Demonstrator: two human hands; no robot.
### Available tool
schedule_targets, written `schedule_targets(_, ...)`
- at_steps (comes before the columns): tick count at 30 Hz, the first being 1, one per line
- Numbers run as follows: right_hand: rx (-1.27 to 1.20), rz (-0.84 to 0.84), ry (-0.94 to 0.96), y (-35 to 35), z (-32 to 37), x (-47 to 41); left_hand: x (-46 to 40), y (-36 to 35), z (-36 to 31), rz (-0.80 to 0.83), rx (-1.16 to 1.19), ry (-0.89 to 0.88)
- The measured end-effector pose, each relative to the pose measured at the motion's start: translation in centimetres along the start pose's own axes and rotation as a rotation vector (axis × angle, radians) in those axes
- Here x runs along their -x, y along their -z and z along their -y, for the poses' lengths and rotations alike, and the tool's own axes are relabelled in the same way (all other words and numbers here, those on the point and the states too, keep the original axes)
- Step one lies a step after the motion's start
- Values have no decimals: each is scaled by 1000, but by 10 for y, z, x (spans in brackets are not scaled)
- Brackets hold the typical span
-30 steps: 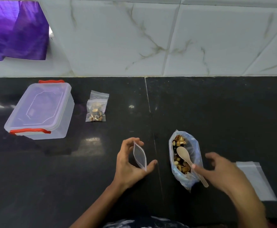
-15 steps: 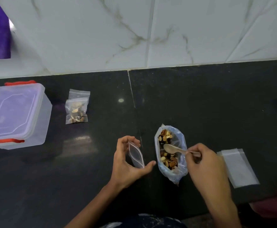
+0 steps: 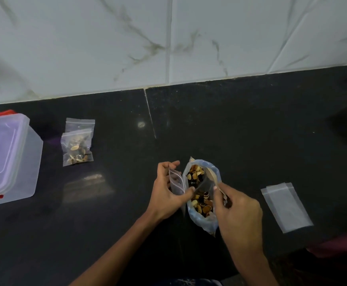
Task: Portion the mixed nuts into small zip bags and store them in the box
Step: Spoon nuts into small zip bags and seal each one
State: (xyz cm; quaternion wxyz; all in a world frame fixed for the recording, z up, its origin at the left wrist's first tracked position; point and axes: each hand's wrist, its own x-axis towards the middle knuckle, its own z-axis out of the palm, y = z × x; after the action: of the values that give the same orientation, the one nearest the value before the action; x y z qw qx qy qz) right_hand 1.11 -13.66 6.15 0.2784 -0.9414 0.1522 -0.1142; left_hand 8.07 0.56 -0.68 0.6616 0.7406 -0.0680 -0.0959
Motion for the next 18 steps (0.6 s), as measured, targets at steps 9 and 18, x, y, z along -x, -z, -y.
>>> schedule_targets(9, 71, 21, 288, -19, -19, -8, -10, 0, -2, 85, 23, 41)
schedule_targets(18, -33, 1, 138, -12, -21, -3, -5, -6, -3, 19, 47, 70)
